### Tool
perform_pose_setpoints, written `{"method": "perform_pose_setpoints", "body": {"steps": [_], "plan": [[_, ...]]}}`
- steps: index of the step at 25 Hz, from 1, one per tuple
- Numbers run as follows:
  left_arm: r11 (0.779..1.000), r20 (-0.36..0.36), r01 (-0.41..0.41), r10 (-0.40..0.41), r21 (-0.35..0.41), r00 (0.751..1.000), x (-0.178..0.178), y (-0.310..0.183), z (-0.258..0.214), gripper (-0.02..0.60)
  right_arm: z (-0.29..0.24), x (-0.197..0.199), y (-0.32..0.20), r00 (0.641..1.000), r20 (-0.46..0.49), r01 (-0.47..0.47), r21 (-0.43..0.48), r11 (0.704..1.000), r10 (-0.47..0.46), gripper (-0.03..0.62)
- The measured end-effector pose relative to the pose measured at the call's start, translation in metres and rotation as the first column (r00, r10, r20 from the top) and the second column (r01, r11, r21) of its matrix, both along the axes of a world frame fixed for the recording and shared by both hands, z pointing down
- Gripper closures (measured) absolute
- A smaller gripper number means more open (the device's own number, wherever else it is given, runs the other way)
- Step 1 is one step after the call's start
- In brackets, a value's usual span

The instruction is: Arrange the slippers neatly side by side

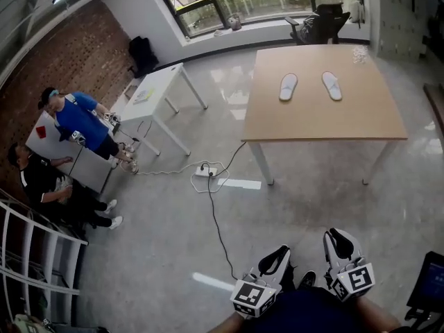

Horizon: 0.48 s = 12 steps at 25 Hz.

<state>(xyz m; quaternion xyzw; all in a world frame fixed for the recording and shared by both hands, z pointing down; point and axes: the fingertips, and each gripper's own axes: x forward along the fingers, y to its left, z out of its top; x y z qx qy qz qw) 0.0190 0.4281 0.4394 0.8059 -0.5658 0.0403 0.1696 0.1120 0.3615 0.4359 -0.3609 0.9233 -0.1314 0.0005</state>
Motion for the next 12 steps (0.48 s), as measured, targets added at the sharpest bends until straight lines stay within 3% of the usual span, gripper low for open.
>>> {"method": "perform_pose_setpoints", "body": {"steps": [6,12], "plan": [[0.991,-0.027,-0.134,0.134,0.007,0.991,0.008,-0.067,0.01,0.543,0.004,0.017,-0.054,0.987,-0.018,-0.157,-0.016,0.987,0.157,0.531],[0.976,-0.033,-0.215,0.216,0.048,0.976,-0.017,-0.137,0.006,0.543,-0.006,-0.001,-0.107,0.967,-0.049,-0.252,-0.003,0.968,0.251,0.531]]}}
